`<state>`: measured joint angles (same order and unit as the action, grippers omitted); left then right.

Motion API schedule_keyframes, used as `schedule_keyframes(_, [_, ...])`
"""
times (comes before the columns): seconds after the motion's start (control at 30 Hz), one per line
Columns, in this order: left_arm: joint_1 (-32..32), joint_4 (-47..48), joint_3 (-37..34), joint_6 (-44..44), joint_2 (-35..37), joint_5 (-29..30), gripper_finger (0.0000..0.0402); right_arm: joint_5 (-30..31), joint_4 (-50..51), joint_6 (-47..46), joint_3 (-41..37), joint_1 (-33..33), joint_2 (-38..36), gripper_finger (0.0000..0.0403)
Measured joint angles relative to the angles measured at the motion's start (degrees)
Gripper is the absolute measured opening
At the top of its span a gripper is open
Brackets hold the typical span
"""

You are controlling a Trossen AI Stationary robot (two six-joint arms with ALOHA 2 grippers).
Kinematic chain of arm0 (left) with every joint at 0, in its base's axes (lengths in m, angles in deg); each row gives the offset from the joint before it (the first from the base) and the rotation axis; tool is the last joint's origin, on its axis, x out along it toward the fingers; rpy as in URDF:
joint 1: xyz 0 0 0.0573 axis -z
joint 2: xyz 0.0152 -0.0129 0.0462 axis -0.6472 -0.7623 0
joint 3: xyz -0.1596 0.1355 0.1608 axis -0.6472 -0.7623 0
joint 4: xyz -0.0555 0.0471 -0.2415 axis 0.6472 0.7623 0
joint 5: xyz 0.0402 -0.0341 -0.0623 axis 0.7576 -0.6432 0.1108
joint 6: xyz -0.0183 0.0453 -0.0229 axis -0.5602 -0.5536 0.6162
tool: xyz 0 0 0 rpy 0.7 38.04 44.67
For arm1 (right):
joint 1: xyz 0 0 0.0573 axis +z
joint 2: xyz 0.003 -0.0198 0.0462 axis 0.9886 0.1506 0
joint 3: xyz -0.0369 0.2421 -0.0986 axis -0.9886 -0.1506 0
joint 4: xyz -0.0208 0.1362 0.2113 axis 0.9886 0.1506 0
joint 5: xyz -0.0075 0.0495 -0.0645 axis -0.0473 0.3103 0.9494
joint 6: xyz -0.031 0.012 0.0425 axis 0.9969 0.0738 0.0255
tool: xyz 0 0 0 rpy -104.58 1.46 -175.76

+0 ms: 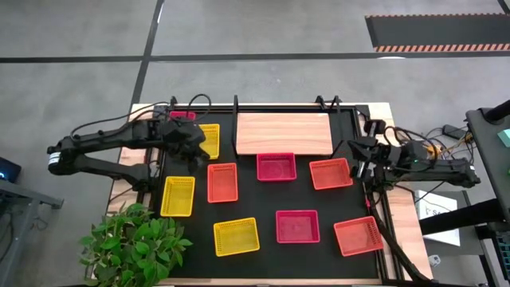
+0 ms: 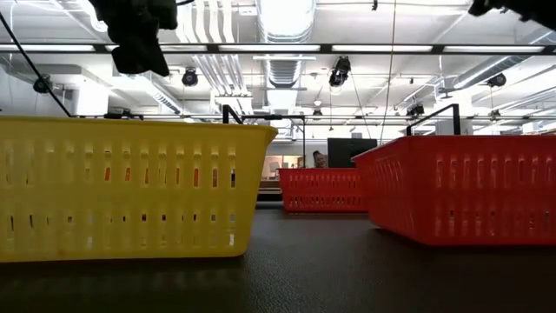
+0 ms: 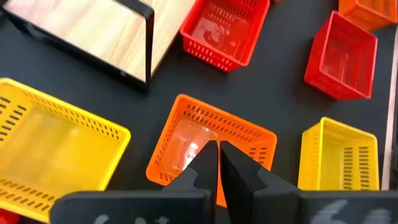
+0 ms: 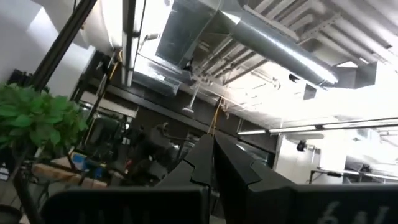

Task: Stack baskets on shelf by color
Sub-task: Put the top left orange basket on the shelf

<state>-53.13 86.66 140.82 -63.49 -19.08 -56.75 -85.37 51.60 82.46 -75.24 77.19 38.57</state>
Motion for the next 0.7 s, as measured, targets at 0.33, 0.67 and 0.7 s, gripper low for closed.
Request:
schedule_keyframes(0.33, [-0.02, -3.25, 0.10, -3.83, -1.93, 0.24, 0.0000, -0.02, 15.02, -6.11, 2.22, 0.00, 0.04, 0.0009])
schedule_keyframes(0.67, [10.59, -1.49, 1.85, -1.32, -6.61, -2.95, 0.0000, -0.02, 17.85, -9.18, 1.79, 0.00, 0.04, 0.0009])
schedule_keyframes(0.7, [12.09, -1.49, 2.07, 0.39, -7.55, -2.95, 0.0000, -0.02, 17.59, -8.99, 1.79, 0.00, 0.04, 0.0009])
